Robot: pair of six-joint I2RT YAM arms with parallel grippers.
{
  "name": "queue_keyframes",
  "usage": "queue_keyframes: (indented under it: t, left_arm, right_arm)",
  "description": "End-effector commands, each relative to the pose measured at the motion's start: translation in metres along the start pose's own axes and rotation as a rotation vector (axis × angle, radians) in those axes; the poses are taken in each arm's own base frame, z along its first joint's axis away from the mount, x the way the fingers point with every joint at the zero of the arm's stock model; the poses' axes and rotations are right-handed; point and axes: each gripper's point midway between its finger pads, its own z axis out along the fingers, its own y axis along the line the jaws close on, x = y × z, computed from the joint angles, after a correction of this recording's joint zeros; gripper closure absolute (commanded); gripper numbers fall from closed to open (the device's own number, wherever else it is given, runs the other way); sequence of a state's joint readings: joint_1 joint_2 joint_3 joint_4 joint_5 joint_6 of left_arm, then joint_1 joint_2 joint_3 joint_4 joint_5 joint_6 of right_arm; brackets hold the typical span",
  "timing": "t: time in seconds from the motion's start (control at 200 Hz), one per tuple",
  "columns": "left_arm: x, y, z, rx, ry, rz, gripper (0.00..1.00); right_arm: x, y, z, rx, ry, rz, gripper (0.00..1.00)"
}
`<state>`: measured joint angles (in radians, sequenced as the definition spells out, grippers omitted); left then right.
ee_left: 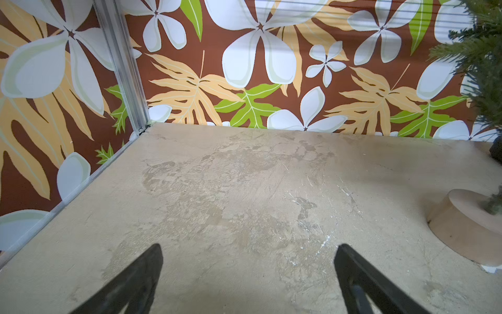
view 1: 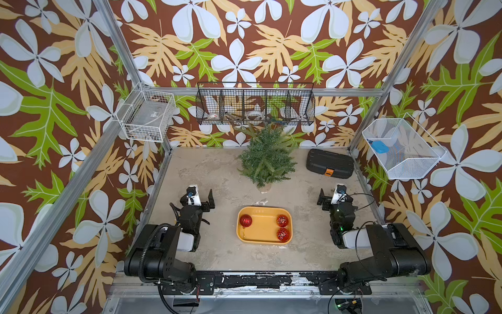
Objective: Decorate the small christmas tree with ornaments
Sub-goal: Pick up an ornament from the container.
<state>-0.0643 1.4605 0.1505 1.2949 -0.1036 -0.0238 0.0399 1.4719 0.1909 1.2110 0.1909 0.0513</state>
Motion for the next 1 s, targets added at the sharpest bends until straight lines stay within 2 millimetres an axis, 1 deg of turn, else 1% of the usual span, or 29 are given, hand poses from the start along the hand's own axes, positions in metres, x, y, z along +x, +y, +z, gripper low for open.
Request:
queue_keyframes:
  t: [0.0,0.45,0.786,0.896,0.931,0.941,0.991]
  left_arm:
    - [-0.004,0.000,0.000,-0.001,-0.015,0.006,0.00]
    - [-0.004,-0.002,0.001,0.006,-0.013,0.006,0.00]
    - [-0.004,0.002,0.002,-0.006,-0.011,-0.006,0.00]
    - [-0.006,0.004,0.001,-0.017,-0.019,-0.005,0.00]
    - [-0.008,0.005,0.001,-0.027,-0.015,-0.010,0.00]
    - [-0.009,0.006,0.002,-0.033,-0.016,-0.014,0.00]
    - [-0.015,0.010,0.003,-0.061,-0.009,-0.024,0.00]
  right_arm:
    - [-0.002,-0.001,0.000,0.004,-0.007,0.013,0.00]
    - [-0.002,0.000,0.000,0.002,-0.008,0.013,0.00]
    - [-0.002,0.000,-0.001,0.001,-0.009,0.014,0.00]
    - [-0.013,-0.001,0.000,0.006,0.000,0.010,0.00]
    - [-0.022,-0.003,0.003,0.023,0.020,0.022,0.00]
    - [-0.021,-0.004,0.004,0.027,0.028,0.023,0.00]
    - [-0.031,-0.006,0.003,0.041,0.047,0.034,0.00]
